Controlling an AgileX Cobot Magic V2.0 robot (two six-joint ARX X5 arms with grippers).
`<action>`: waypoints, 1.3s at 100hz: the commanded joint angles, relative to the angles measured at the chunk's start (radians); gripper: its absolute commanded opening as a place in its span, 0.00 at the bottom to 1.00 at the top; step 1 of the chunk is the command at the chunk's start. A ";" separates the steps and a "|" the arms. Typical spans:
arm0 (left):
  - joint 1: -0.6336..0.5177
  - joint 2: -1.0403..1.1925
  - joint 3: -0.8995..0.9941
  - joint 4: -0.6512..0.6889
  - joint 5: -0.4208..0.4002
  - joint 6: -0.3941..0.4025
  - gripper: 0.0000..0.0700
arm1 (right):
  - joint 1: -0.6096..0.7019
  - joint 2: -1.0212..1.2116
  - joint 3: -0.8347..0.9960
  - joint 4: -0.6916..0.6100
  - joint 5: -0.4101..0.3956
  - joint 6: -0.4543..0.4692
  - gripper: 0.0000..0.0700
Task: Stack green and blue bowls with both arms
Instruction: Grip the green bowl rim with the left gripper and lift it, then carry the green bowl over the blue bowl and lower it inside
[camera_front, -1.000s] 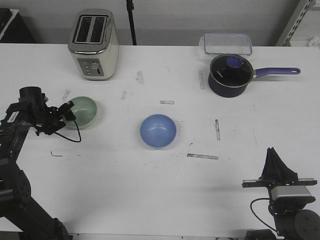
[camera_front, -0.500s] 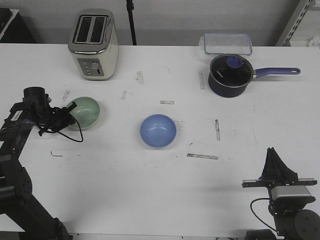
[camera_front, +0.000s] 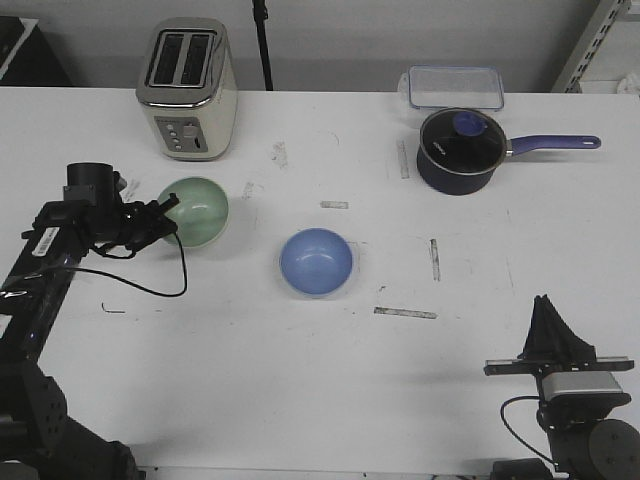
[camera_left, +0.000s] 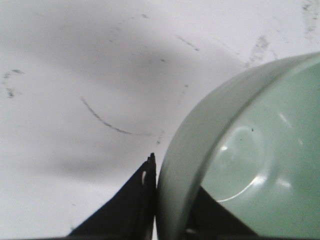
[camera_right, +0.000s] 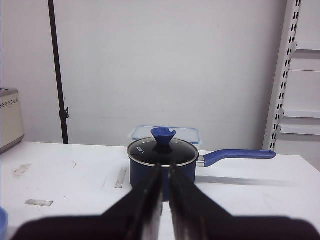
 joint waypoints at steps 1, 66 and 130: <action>-0.038 0.002 0.020 0.001 0.013 -0.030 0.00 | 0.001 -0.001 0.008 0.009 0.000 -0.004 0.02; -0.461 -0.005 0.020 0.132 0.021 -0.238 0.00 | 0.001 -0.001 0.008 0.009 0.000 -0.004 0.02; -0.582 0.063 0.020 0.132 -0.127 -0.264 0.00 | 0.001 -0.001 0.008 0.009 0.000 -0.004 0.02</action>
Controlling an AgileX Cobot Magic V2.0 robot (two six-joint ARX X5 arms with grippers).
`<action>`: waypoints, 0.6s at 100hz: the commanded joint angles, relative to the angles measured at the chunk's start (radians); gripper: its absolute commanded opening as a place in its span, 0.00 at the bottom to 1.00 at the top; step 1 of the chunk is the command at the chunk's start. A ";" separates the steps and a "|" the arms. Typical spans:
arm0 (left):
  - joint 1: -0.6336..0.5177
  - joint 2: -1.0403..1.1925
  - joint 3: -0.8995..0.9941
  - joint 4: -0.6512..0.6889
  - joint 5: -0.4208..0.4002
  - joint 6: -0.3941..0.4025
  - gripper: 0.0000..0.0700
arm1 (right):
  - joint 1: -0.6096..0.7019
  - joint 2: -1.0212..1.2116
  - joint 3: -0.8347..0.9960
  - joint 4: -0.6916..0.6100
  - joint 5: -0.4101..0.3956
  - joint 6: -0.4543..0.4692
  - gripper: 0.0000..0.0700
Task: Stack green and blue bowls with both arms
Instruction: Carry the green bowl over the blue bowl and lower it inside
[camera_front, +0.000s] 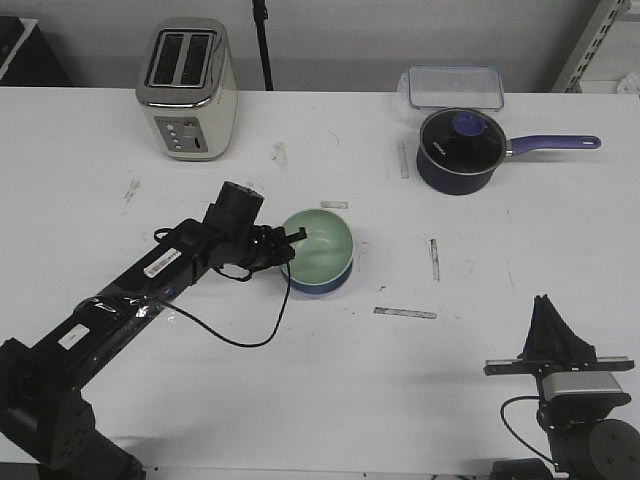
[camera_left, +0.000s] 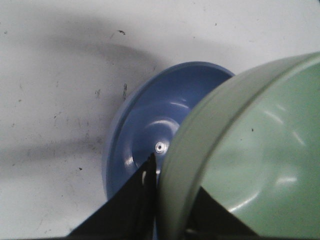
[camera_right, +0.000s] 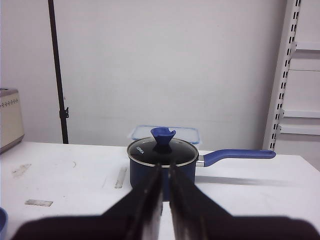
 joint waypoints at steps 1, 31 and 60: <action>-0.011 0.035 0.020 0.006 0.000 -0.007 0.00 | 0.001 -0.001 0.008 0.009 0.000 -0.005 0.02; -0.027 0.051 0.020 0.012 0.000 -0.006 0.02 | 0.001 -0.001 0.008 0.009 0.000 -0.005 0.02; -0.023 0.051 0.020 0.012 -0.008 -0.006 0.13 | 0.001 -0.001 0.008 0.009 0.000 -0.005 0.02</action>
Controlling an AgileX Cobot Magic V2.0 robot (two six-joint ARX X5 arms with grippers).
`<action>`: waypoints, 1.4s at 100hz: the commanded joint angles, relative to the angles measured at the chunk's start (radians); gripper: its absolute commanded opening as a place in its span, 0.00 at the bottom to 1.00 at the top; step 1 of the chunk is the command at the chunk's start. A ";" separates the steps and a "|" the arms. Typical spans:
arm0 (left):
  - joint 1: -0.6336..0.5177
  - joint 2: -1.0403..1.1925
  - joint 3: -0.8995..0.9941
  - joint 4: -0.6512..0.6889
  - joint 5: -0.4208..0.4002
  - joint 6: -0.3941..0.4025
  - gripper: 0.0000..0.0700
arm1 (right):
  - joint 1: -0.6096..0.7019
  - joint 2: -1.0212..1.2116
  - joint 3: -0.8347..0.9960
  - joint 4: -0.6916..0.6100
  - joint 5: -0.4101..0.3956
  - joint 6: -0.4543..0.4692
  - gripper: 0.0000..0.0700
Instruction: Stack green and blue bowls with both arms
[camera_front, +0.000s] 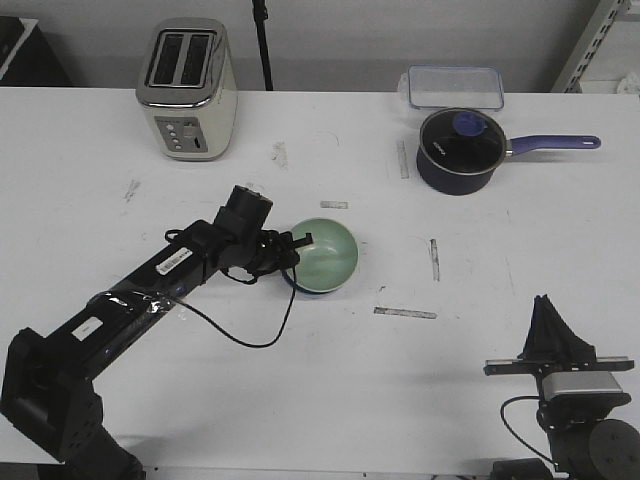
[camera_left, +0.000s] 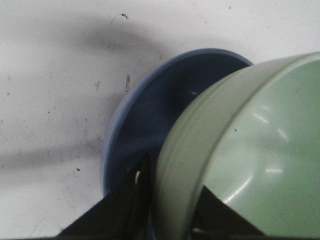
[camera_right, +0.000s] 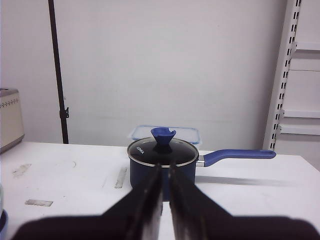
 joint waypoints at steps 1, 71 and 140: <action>-0.004 0.012 0.020 0.007 0.002 -0.006 0.14 | 0.001 -0.001 0.008 0.009 0.000 -0.005 0.02; -0.002 -0.039 0.020 0.039 0.002 -0.002 0.37 | 0.001 -0.001 0.008 0.009 0.000 -0.005 0.02; 0.019 -0.179 0.019 -0.006 0.001 0.061 0.34 | 0.001 -0.001 0.008 0.009 0.000 -0.005 0.02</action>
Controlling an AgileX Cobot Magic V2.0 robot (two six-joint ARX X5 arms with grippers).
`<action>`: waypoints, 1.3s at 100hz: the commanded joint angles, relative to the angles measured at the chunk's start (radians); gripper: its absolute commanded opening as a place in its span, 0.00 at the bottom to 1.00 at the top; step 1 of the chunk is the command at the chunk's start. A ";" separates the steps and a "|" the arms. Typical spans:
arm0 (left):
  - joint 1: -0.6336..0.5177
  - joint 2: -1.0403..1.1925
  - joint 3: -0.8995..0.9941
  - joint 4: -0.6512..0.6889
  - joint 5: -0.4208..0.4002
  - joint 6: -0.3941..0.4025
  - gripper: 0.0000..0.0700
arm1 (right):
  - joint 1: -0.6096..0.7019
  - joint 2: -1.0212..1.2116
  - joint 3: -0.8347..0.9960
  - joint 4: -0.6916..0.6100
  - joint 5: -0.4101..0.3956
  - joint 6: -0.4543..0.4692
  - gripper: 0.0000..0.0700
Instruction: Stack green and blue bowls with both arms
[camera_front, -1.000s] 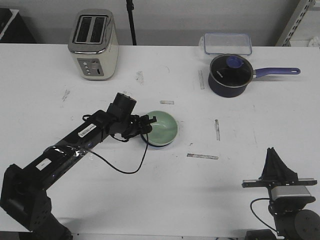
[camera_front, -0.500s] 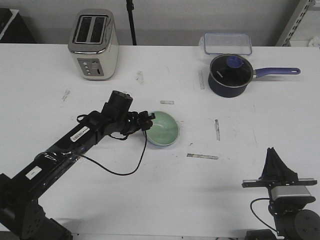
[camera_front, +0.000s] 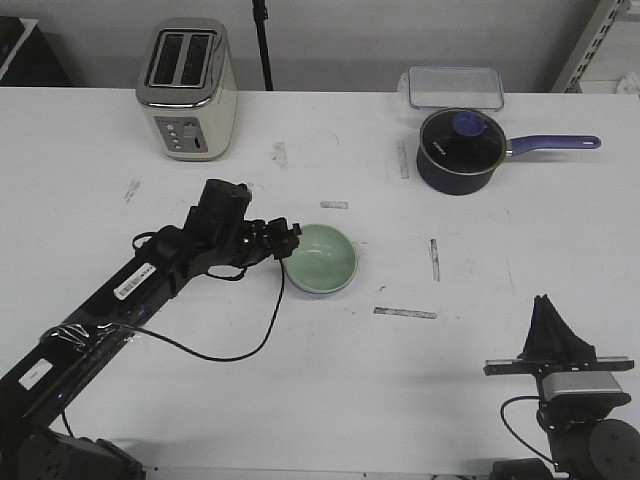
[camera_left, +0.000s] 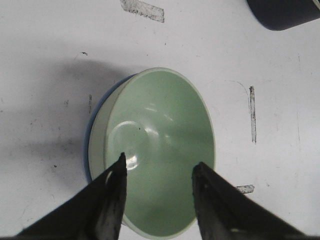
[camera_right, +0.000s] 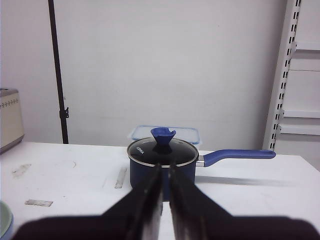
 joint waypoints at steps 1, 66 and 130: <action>0.008 -0.006 0.019 -0.003 -0.001 0.055 0.34 | 0.001 -0.001 0.008 0.009 0.000 -0.005 0.02; 0.226 -0.385 -0.350 0.439 -0.173 0.587 0.00 | 0.001 -0.001 0.008 0.009 0.000 -0.005 0.02; 0.430 -1.083 -0.860 0.540 -0.174 0.764 0.00 | 0.001 -0.001 0.008 0.009 0.000 -0.005 0.02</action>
